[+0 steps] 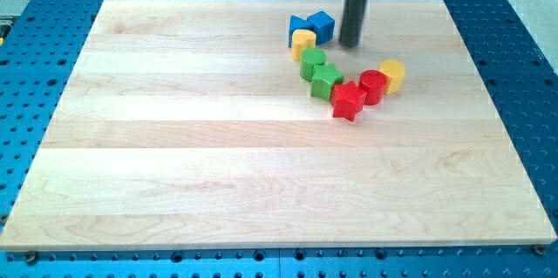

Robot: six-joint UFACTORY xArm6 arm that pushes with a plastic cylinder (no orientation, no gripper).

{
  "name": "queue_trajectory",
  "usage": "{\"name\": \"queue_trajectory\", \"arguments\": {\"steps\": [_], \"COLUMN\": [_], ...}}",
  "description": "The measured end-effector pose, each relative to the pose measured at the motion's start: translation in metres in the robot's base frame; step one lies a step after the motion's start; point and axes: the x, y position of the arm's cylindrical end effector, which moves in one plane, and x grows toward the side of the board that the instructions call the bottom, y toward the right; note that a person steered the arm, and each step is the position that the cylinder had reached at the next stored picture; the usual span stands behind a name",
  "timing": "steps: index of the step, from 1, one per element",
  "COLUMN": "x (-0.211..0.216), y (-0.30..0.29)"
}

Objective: Separate the triangle from the heart

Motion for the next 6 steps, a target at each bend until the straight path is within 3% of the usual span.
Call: {"name": "queue_trajectory", "arguments": {"steps": [1, 4, 6], "x": [-0.014, 0.007, 0.016], "y": [0.009, -0.136, -0.129]}}
